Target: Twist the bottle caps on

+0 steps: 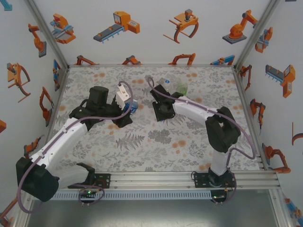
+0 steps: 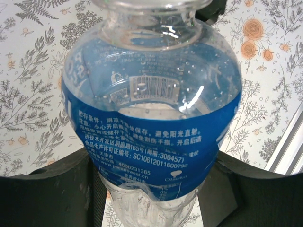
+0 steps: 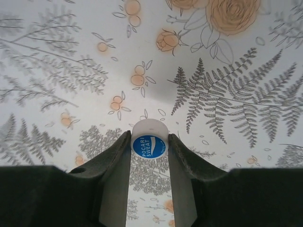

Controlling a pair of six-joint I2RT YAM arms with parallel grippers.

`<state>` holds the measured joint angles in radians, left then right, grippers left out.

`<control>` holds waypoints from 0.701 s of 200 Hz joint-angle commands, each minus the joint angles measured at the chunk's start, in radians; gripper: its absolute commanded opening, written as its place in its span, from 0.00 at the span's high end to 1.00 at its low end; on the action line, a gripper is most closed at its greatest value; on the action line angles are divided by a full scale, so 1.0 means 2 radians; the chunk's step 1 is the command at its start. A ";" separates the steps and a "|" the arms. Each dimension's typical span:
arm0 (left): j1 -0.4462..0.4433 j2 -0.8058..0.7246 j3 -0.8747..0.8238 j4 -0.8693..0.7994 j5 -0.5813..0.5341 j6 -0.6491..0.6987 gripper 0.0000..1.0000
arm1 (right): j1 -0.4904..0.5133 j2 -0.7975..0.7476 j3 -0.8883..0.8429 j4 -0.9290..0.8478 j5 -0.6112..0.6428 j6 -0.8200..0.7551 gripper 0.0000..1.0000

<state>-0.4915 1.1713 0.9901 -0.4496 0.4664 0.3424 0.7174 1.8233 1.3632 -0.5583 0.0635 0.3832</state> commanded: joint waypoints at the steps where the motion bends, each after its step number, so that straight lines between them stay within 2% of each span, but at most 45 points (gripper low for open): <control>1: -0.002 0.011 0.029 -0.025 0.007 0.034 0.98 | -0.006 -0.049 -0.015 0.038 -0.024 -0.058 0.87; 16: 0.002 0.018 0.040 -0.030 0.011 0.039 0.99 | -0.014 -0.074 -0.030 0.068 -0.069 -0.091 0.87; 40: 0.020 0.026 0.061 -0.031 0.069 0.051 1.00 | -0.036 -0.095 -0.028 0.086 -0.149 -0.110 0.86; 62: 0.022 0.040 0.082 -0.036 0.072 0.076 1.00 | -0.049 -0.117 -0.026 0.097 -0.199 -0.138 0.86; 103: 0.027 0.089 0.128 -0.090 0.124 0.171 1.00 | -0.062 -0.172 -0.059 0.149 -0.279 -0.205 0.91; 140: 0.006 0.105 0.121 -0.094 0.136 0.234 1.00 | -0.063 -0.218 -0.092 0.166 -0.342 -0.273 0.91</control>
<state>-0.4484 1.3735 1.2293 -0.5869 0.6712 0.6636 0.5968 1.4517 1.2209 -0.2848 -0.4866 -0.0319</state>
